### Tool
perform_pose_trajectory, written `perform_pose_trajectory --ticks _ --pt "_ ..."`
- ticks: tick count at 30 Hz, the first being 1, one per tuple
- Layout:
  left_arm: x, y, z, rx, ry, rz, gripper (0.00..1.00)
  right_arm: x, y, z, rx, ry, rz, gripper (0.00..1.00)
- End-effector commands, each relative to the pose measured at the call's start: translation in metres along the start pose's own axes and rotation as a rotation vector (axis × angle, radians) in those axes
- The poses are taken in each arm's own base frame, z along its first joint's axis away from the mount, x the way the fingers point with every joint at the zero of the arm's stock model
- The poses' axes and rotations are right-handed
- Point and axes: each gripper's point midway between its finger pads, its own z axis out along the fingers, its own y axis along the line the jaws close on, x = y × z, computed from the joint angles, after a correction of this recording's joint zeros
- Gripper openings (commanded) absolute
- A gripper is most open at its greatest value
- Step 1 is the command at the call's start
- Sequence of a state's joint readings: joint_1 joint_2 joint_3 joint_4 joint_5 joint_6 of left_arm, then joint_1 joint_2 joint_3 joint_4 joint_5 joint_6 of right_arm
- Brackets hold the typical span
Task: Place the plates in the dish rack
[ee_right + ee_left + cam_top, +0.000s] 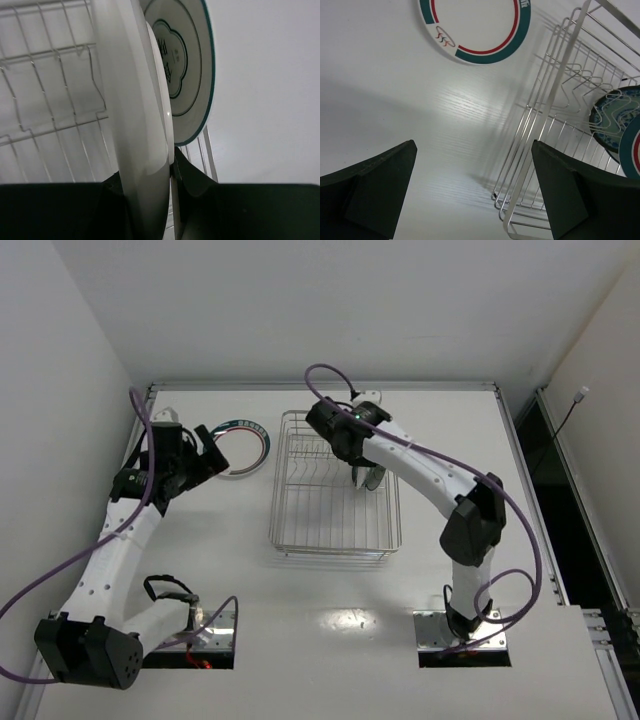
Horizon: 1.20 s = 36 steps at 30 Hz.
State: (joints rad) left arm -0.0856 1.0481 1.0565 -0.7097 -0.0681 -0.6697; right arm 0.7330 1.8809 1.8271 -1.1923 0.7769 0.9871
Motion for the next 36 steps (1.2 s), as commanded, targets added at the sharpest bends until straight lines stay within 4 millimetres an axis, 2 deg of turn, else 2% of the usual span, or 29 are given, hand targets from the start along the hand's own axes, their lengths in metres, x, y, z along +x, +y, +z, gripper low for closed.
perform_pose_trajectory --ticks 1,6,11,14,19,22,24,25,26,27,29,30,31,32,33,35,36 --pt "0.002 0.012 0.002 -0.056 -0.014 0.036 0.99 -0.028 -0.015 -0.014 0.067 -0.101 0.025 0.0" --pt "0.004 0.024 0.005 -0.105 -0.019 0.057 0.99 -0.021 -0.005 0.0 0.059 -0.109 -0.015 0.0" --pt "0.009 0.027 0.009 -0.115 -0.003 0.06 0.99 -0.012 0.008 0.016 -0.021 -0.086 -0.037 0.0" --pt "0.006 0.027 0.01 -0.124 -0.007 0.06 0.99 -0.012 0.012 0.024 -0.026 -0.087 -0.055 0.0" --pt "0.005 0.03 0.01 -0.139 -0.017 0.061 0.99 0.0 0.013 0.046 -0.039 -0.053 -0.078 0.0" --pt "0.006 0.031 0.012 -0.144 -0.009 0.062 0.99 0.011 0.016 0.055 -0.06 -0.022 -0.085 0.08" --pt "0.011 0.034 0.016 -0.154 0.007 0.065 0.99 0.015 0.011 0.06 -0.074 0.003 -0.07 0.1" --pt "0.012 0.034 0.018 -0.154 0.008 0.065 0.99 0.016 0.01 0.062 -0.084 0.004 -0.064 0.14" --pt "0.008 0.036 0.019 -0.157 -0.006 0.046 0.99 0.011 0.009 0.055 -0.106 -0.001 -0.05 0.16" --pt "0.015 0.035 0.021 -0.148 0.015 0.036 0.99 0.008 0.008 0.052 -0.111 -0.008 -0.043 0.19" --pt "0.021 0.044 0.03 -0.157 0.031 -0.011 0.99 0.004 0.007 0.048 -0.135 -0.003 -0.025 0.31" --pt "0.022 0.041 0.033 -0.133 0.034 -0.032 0.99 -0.001 0.005 0.042 -0.139 -0.008 -0.021 0.37" --pt "0.025 0.043 0.037 -0.129 0.047 -0.049 0.99 -0.008 0.0 0.032 -0.145 -0.015 -0.014 0.43" --pt "0.032 0.046 0.041 -0.128 0.063 -0.068 0.99 -0.013 -0.002 0.027 -0.149 -0.02 0.001 0.54" --pt "0.029 0.044 0.044 -0.11 0.049 -0.097 0.99 -0.018 -0.007 0.021 -0.145 -0.032 0.007 0.59" --pt "0.039 0.051 0.056 -0.108 0.079 -0.142 0.99 -0.037 -0.019 -0.002 -0.161 -0.07 0.049 0.7" --pt "0.036 0.045 0.06 -0.077 0.06 -0.165 0.99 -0.048 -0.021 -0.015 -0.188 -0.089 0.073 0.72"
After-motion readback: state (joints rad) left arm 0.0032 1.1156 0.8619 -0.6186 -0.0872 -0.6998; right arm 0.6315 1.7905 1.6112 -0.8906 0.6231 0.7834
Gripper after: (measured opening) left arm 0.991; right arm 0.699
